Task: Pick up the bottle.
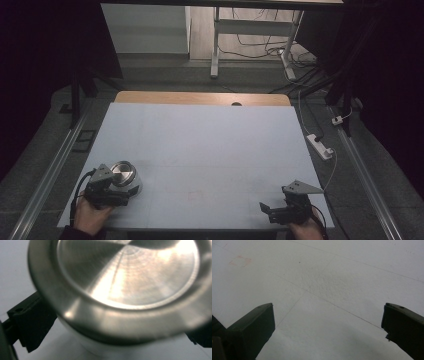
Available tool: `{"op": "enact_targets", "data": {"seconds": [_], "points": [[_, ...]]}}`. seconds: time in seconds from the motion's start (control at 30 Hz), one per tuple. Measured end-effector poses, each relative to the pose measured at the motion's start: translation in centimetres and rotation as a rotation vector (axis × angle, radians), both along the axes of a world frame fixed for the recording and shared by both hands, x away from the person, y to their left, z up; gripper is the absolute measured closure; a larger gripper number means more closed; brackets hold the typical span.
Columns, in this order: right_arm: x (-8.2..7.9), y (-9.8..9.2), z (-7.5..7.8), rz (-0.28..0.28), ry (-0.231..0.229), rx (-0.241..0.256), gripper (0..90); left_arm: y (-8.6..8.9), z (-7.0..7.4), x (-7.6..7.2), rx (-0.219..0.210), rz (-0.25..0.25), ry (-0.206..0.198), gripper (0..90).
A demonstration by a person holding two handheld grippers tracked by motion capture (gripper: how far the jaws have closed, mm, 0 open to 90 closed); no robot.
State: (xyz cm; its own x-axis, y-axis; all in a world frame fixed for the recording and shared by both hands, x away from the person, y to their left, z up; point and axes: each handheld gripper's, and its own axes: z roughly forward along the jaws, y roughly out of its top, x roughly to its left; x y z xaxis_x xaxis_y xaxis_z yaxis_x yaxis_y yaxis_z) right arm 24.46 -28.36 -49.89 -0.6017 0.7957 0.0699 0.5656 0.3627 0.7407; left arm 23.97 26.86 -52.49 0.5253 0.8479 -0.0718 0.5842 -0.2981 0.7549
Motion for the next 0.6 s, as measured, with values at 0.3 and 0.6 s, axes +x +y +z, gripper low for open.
{"op": "enact_targets", "data": {"seconds": [0.3, 0.6], "points": [[0.01, 0.07, -0.02, 0.005, 0.002, -0.008, 0.0, -0.04, 0.13, 0.53, 0.028, 0.004, -0.013, 4.9], [0.00, 0.14, -0.03, 0.009, 0.002, -0.011, 0.0, -0.05, -0.03, 0.32, 0.019, -0.028, -0.040, 14.3]]}}
